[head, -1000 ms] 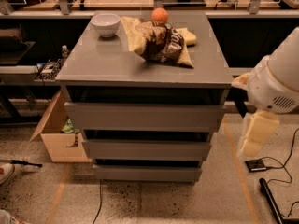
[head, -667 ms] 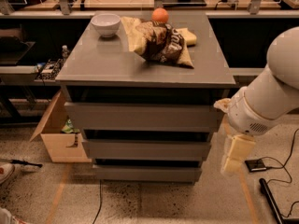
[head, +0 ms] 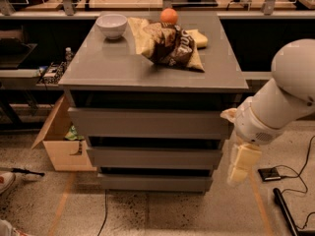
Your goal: Open top drawer
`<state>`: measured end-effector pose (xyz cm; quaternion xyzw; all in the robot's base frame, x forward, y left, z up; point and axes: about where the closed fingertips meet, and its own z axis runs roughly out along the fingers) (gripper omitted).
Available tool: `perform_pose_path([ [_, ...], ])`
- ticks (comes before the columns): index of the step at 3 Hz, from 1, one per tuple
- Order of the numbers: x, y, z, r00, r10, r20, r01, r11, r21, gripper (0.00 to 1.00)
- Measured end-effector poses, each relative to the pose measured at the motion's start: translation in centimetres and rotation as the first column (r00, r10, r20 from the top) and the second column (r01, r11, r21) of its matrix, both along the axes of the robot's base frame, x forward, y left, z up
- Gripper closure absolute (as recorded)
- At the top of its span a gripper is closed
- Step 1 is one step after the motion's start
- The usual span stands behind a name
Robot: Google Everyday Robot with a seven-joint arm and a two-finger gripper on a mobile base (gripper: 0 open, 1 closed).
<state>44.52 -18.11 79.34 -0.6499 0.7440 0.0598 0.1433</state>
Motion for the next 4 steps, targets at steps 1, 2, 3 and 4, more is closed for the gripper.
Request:
perform_pose_path([
  [1, 3.2, 0.4, -4.1, 0.9987, 0.048, 0.018, -0.049, 0.997, 0.063, 0.0],
  [2, 6.5, 1.7, -6.6, 0.9901, 0.1, 0.099, -0.107, 0.992, 0.071, 0.0],
  [3, 9.2, 2.6, -7.7, 0.9758, 0.113, 0.187, -0.122, 0.992, 0.037, 0.0],
  [4, 11.6, 3.2, -8.1, 0.9571, 0.113, 0.267, -0.117, 0.993, -0.004, 0.0],
])
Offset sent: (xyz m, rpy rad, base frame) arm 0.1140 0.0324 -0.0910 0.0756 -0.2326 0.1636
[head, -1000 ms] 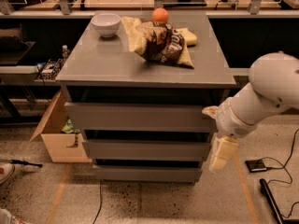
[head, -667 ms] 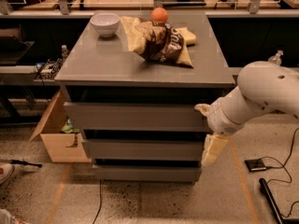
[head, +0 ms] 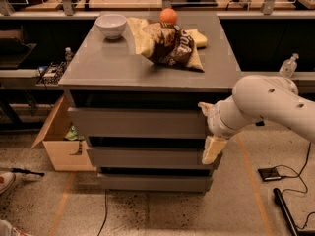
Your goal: Open top drawer
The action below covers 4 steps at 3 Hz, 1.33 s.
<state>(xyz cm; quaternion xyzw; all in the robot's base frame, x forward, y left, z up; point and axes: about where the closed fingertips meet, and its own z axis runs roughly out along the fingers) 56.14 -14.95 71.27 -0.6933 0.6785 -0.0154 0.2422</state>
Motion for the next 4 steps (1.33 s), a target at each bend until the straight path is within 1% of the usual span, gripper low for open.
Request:
perform_pose_path([
  [1, 2.2, -0.3, -0.4, 0.9986, -0.021, 0.048, 0.022, 1.0, -0.022, 0.0],
  [2, 6.3, -1.8, -1.5, 0.9956, -0.074, 0.058, 0.076, 0.996, -0.041, 0.0],
  [3, 6.3, -1.8, -1.5, 0.9956, -0.074, 0.058, 0.076, 0.996, -0.041, 0.0],
  [4, 6.8, -2.5, -2.5, 0.9939, -0.093, 0.059, 0.097, 0.994, -0.057, 0.0],
])
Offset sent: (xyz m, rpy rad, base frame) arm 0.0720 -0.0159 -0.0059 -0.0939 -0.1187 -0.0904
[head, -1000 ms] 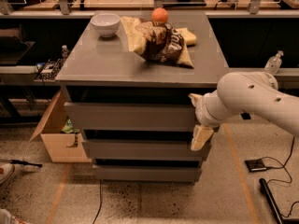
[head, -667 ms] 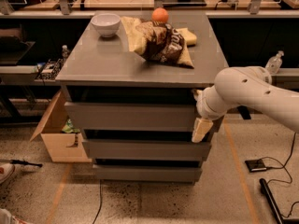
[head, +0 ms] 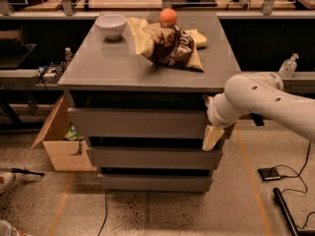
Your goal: Open top drawer
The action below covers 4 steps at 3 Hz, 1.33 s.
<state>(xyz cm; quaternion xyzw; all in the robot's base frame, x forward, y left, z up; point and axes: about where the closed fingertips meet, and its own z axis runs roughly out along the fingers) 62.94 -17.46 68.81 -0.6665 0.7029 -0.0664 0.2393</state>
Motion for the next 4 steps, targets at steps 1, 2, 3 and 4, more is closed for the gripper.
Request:
perform_pose_path([
  [1, 0.5, -0.7, -1.2, 0.9996, -0.026, -0.007, 0.026, 1.0, -0.015, 0.0],
  [2, 1.3, -0.9, -2.2, 0.9993, -0.035, -0.013, 0.034, 0.999, -0.019, 0.0],
  [3, 1.7, -1.0, -2.8, 0.9987, -0.041, -0.032, 0.04, 0.999, -0.006, 0.16],
  [4, 1.4, -1.5, -2.7, 0.9943, -0.062, -0.087, 0.063, 0.998, 0.018, 0.39],
])
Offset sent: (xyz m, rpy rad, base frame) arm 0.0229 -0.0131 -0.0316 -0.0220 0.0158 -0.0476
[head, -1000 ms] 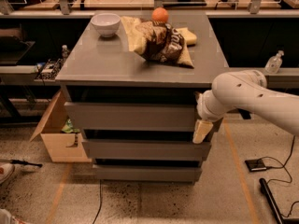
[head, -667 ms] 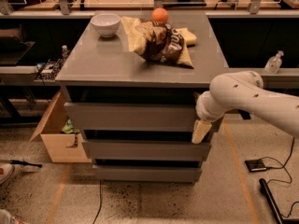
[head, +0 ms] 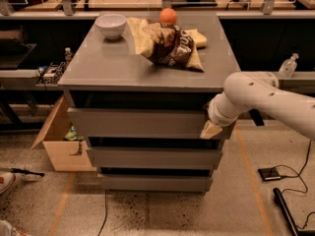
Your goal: Open top drawer
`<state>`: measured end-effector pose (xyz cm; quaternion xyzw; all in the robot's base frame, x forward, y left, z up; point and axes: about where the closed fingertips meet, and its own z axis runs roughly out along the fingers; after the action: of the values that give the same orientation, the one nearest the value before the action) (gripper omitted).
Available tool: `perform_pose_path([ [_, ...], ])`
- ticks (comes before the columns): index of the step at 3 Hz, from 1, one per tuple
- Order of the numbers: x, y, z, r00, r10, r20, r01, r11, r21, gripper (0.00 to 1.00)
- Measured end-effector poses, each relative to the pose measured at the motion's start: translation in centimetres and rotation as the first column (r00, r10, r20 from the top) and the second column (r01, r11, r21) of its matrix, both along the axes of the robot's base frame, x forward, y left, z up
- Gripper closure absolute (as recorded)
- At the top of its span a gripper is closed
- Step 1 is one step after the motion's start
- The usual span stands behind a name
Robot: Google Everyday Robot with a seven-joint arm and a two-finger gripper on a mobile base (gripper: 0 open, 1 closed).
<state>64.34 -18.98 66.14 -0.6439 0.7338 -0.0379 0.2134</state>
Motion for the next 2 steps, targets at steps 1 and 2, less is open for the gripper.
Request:
perform_pose_path([
  [1, -2.0, -0.8, 0.8, 0.9963, -0.055, -0.066, 0.057, 0.998, 0.029, 0.62],
  [2, -5.0, -1.3, 2.4, 0.9879, -0.128, -0.088, 0.132, 0.99, 0.043, 0.87],
])
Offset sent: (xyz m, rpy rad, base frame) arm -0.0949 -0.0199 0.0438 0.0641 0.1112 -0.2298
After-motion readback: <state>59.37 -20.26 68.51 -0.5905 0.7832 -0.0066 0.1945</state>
